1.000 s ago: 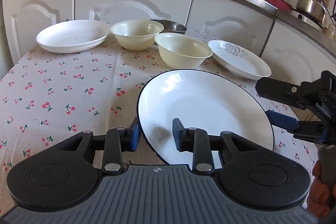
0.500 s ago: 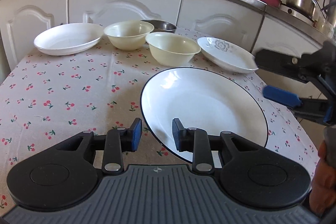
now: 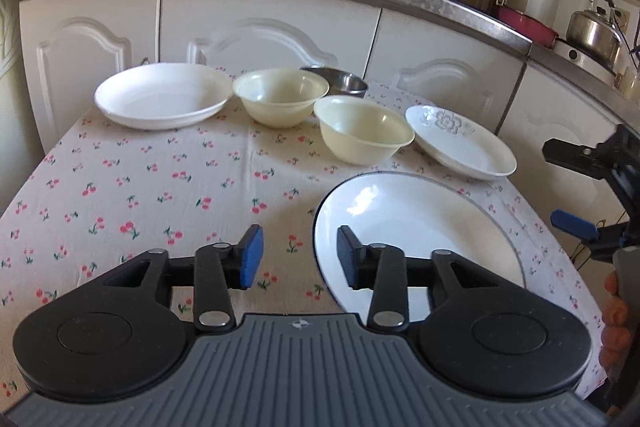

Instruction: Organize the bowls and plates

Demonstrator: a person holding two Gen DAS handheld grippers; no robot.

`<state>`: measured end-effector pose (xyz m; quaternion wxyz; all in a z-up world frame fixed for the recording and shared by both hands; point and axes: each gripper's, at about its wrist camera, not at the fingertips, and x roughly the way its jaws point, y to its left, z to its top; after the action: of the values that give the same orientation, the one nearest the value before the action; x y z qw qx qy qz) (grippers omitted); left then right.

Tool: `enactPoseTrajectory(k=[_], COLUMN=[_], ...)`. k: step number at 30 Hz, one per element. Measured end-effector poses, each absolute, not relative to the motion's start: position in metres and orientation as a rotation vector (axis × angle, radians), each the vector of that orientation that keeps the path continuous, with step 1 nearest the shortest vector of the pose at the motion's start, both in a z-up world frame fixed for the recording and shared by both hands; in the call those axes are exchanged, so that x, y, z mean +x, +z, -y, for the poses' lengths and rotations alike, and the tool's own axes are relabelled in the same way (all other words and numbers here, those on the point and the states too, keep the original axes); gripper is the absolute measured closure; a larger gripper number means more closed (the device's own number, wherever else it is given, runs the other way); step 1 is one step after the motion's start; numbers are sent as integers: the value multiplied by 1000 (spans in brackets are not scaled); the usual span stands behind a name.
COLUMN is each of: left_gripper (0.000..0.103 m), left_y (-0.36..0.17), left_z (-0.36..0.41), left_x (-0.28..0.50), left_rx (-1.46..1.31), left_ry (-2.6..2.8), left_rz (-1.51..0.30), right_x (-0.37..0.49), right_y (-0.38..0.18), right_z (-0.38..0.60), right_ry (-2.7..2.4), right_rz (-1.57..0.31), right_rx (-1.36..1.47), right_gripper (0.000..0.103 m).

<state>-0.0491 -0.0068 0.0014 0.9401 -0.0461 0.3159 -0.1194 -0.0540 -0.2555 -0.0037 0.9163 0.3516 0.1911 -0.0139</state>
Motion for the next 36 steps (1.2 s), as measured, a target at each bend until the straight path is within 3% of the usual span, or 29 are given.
enactPoseTrajectory(k=[3, 5, 7, 9, 21, 30, 36], left_gripper=[35, 18, 15, 5, 4, 0, 0], left_y=[10, 17, 26, 34, 66, 55, 43], left_z=[9, 11, 16, 20, 83, 135, 158], left_x=[-47, -46, -40, -36, 3, 65, 112], left_rx=[-113, -119, -127, -134, -28, -25, -56], left_ry=[-269, -288, -317, -348, -411, -403, -406], left_rz=[-642, -642, -639, -633, -583, -629, -686], right_x=[-47, -39, -30, -21, 40, 53, 46], right_y=[4, 11, 16, 19, 9, -40, -48], right_z=[263, 268, 276, 285, 339, 375, 392], right_ry=[-86, -107, -117, -127, -190, -67, -62], right_rz=[-372, -363, -354, -334, -369, -362, -325], right_rx=[686, 667, 670, 702, 748, 939, 1043], right_gripper=[1, 1, 1, 1, 1, 1, 21])
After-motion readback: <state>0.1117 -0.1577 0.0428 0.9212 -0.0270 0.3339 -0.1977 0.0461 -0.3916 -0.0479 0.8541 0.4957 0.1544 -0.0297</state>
